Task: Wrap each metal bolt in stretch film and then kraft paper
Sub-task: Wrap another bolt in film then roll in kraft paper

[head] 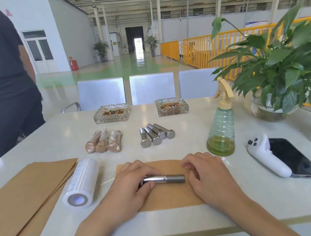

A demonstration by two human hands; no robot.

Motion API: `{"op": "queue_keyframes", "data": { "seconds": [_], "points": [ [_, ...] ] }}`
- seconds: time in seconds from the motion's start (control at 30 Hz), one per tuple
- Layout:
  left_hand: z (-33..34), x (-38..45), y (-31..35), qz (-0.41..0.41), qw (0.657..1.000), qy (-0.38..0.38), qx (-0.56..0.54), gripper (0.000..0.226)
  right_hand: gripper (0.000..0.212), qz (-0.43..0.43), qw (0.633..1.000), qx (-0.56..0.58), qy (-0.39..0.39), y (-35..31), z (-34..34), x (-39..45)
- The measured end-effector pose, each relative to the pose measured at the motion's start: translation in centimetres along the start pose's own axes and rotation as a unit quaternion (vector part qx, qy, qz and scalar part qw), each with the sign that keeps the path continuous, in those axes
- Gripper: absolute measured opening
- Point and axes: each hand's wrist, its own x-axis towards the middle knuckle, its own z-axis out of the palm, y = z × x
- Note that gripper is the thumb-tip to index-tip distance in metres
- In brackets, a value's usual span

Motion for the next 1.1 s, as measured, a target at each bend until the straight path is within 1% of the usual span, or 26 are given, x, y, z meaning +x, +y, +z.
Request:
{"op": "queue_keyframes", "data": {
  "seconds": [0.17, 0.33, 0.47, 0.63, 0.77, 0.87, 1.1],
  "points": [
    [-0.01, -0.19, 0.22, -0.018, 1.0, -0.003, 0.003, 0.025, 0.025, -0.02, 1.0, -0.014, -0.007, 0.23, 0.23, 0.13],
    [-0.29, -0.58, 0.26, -0.021, 1.0, 0.004, 0.018, 0.024, 0.026, -0.008, 1.0, 0.028, 0.005, 0.17, 0.0, 0.03],
    [-0.24, -0.54, 0.17, -0.029, 0.999, 0.005, 0.02, 0.024, 0.024, -0.005, 1.0, 0.018, 0.006, 0.15, 0.13, 0.01],
    [-0.05, -0.48, 0.22, -0.035, 0.999, 0.017, 0.012, 0.024, 0.03, -0.004, 1.0, 0.008, -0.014, 0.67, 0.3, 0.05],
    [-0.18, -0.24, 0.14, -0.035, 0.999, 0.006, 0.024, 0.025, 0.038, -0.001, 1.0, 0.005, -0.031, 0.88, 0.46, 0.16],
    [-0.23, -0.1, -0.07, -0.036, 0.999, -0.001, 0.015, 0.026, 0.037, 0.0, 1.0, 0.019, -0.025, 0.84, 0.48, 0.19],
    [0.01, -0.02, -0.37, -0.045, 0.999, 0.007, 0.013, 0.027, 0.035, -0.004, 0.999, 0.027, -0.02, 0.6, 0.31, 0.18]
  ]
}}
